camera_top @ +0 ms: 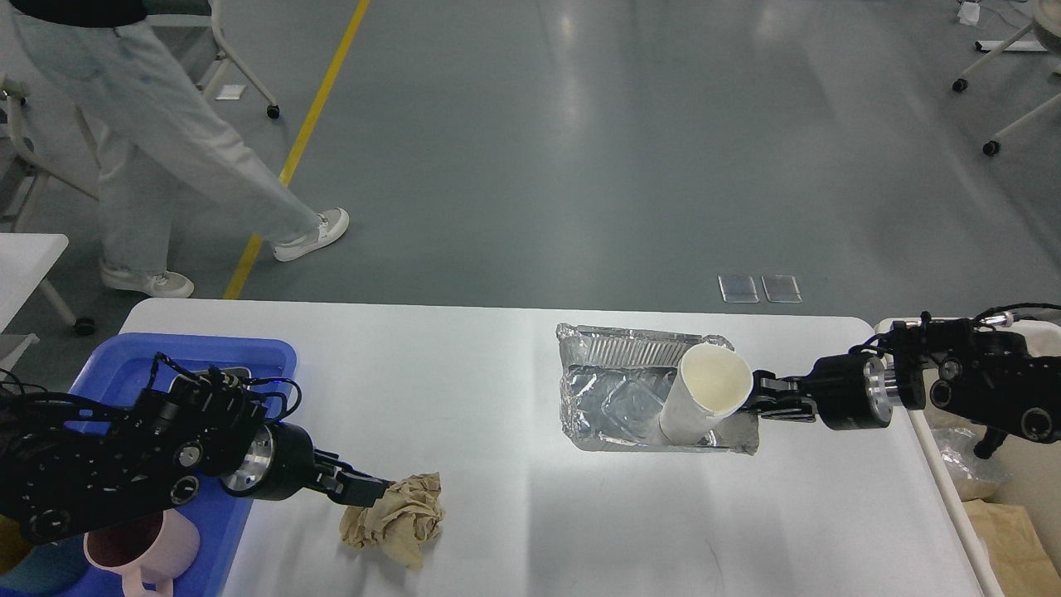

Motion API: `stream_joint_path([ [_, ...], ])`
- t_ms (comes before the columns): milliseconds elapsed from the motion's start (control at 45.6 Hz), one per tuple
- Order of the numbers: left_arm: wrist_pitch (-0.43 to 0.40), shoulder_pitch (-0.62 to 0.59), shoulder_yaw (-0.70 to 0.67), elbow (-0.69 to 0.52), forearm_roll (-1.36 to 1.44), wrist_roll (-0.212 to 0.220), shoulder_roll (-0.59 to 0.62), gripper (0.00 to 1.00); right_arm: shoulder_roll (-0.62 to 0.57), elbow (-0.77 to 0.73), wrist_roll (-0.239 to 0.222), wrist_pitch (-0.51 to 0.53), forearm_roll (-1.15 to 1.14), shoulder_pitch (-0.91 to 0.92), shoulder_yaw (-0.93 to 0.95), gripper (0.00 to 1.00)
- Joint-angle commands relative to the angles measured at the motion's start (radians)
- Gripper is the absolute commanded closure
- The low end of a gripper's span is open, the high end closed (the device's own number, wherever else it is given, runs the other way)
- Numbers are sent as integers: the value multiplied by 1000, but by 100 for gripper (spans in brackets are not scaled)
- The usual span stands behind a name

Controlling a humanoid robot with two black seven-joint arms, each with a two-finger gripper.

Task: Tidy desktop
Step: 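Reach the left gripper down and grasp the crumpled brown paper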

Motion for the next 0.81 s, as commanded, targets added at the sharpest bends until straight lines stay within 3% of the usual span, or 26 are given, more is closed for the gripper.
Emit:
stream_joint_path([
  [0,20,30,0,37,26,1,-53,13,0,-2,-1,0,0,0,0,100],
  [175,86,67,3,78,32,-2,-126,15,0,-2,-1,0,0,0,0,100],
  [526,108,64,32,78,38,-4,-142,47,0,-2,-1,0,0,0,0,100],
  [592,103,61,37,75,38,-4,-139,59,0,-2,-1,0,0,2,0,100],
  [657,64,59,38,67,38,2,-131,85,0,-2,-1,0,0,2,0,100],
  [701,16,53,37,67,38,4,-129,97,0,-2,-1,0,0,2,0,100],
  [789,-36,44,34,67,42,4,-129,100,0,-2,-1,0,0,2,0,100],
])
